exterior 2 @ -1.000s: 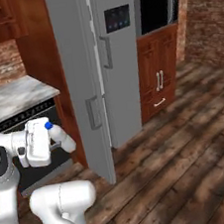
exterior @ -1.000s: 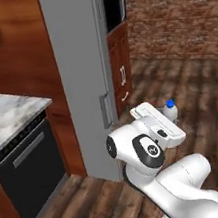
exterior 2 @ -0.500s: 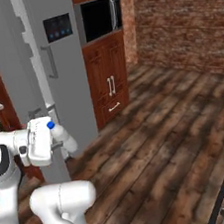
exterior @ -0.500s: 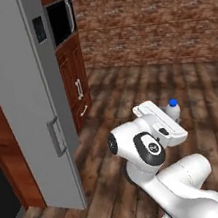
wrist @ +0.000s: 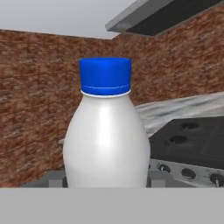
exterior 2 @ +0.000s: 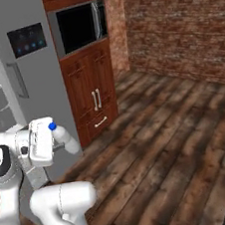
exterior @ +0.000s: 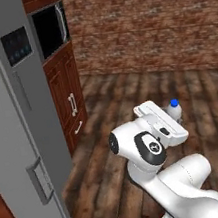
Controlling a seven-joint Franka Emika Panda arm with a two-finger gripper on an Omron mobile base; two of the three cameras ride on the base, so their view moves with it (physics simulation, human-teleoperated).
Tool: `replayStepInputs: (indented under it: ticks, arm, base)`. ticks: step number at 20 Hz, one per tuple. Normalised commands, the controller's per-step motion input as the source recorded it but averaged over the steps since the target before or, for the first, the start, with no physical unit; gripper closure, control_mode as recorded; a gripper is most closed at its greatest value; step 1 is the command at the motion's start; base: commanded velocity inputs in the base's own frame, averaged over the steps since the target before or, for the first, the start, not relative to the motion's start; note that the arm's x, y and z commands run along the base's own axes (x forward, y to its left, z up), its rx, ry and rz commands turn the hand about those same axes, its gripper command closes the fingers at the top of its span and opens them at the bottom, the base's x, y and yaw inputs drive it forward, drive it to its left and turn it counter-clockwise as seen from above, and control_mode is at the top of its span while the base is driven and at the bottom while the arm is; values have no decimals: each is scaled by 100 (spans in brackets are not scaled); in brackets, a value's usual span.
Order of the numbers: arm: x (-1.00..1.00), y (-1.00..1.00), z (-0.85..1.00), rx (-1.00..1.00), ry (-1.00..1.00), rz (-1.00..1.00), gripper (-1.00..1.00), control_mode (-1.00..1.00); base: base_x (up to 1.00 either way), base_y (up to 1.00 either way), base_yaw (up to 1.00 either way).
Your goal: Take the bottled waters from the counter and place them in the freezer to freeze. Close the freezer door after placing the bottles.
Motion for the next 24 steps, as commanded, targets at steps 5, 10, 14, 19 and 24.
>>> replayStepInputs:
  ticks: [5,10,14,19,24]
  arm:
    - [0,0,0,0,0,0,100,100]
    - [0,0,0,0,0,0,100,100]
    - [0,0,0,0,0,0,100,100]
    - [0,0,0,0,0,0,100,100]
    - [0,0,0,0,0,0,100,100]
  base:
    - [100,-10,1]
    - [100,-19,6]
    - [100,-24,11]
    - [96,-8,25]
    - [73,0,42]
